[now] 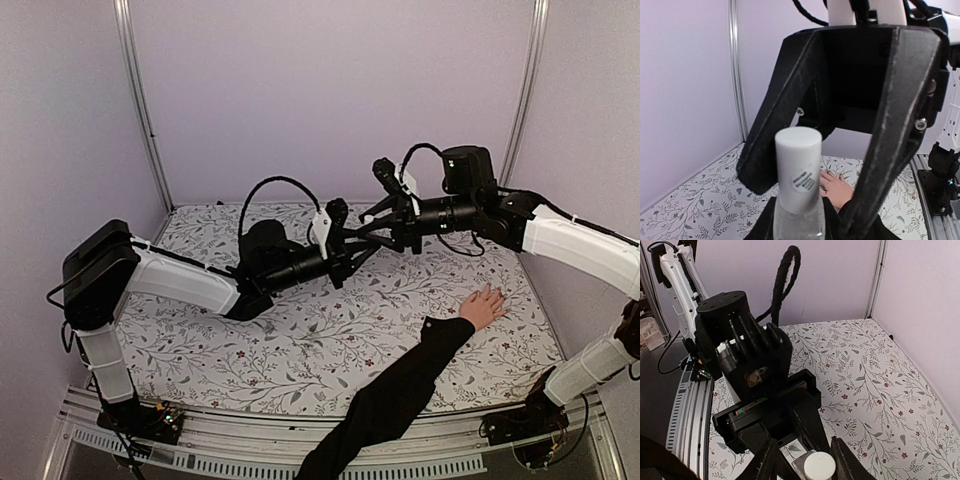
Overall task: Paint the nails
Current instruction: Screw the nail polish bottle.
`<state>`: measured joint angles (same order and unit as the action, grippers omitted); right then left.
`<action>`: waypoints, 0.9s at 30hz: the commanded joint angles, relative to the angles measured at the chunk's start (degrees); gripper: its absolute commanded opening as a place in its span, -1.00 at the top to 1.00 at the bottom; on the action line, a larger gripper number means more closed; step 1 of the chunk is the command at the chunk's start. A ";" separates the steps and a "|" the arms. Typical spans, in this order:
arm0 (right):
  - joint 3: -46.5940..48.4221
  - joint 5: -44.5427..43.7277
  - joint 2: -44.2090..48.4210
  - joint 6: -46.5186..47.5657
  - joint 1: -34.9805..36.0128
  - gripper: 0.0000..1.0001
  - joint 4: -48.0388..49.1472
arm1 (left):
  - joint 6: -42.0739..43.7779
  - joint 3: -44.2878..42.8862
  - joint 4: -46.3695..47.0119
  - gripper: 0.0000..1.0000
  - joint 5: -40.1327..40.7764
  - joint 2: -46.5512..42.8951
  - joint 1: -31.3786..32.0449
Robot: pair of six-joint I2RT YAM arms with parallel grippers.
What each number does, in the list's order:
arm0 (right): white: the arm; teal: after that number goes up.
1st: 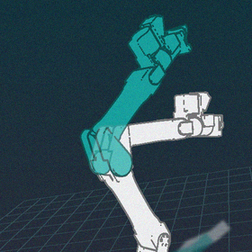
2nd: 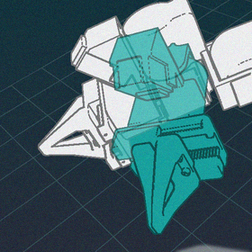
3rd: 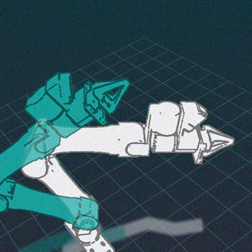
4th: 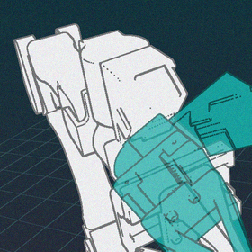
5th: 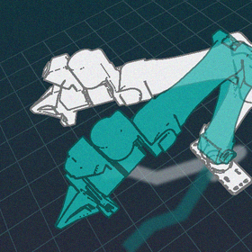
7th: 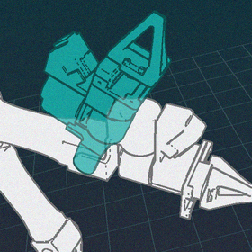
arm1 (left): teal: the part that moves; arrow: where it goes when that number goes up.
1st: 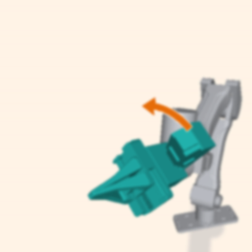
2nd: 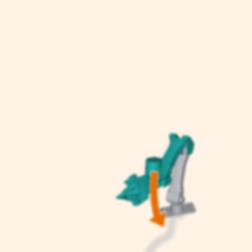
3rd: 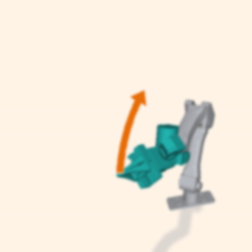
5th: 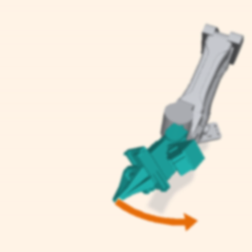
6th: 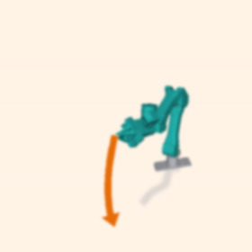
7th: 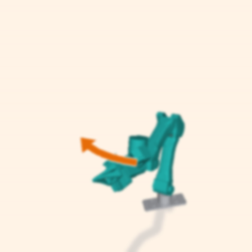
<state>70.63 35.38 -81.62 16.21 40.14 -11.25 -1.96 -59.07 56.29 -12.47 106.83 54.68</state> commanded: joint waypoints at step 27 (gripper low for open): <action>2.96 -22.53 -7.89 -16.08 10.35 1.00 10.41 | 0.64 -0.81 -1.44 1.00 10.92 -1.49 -0.30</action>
<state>72.01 16.67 -86.80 4.21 44.93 -3.73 -2.07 -58.43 55.11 -2.22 106.72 54.43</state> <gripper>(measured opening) 0.127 0.214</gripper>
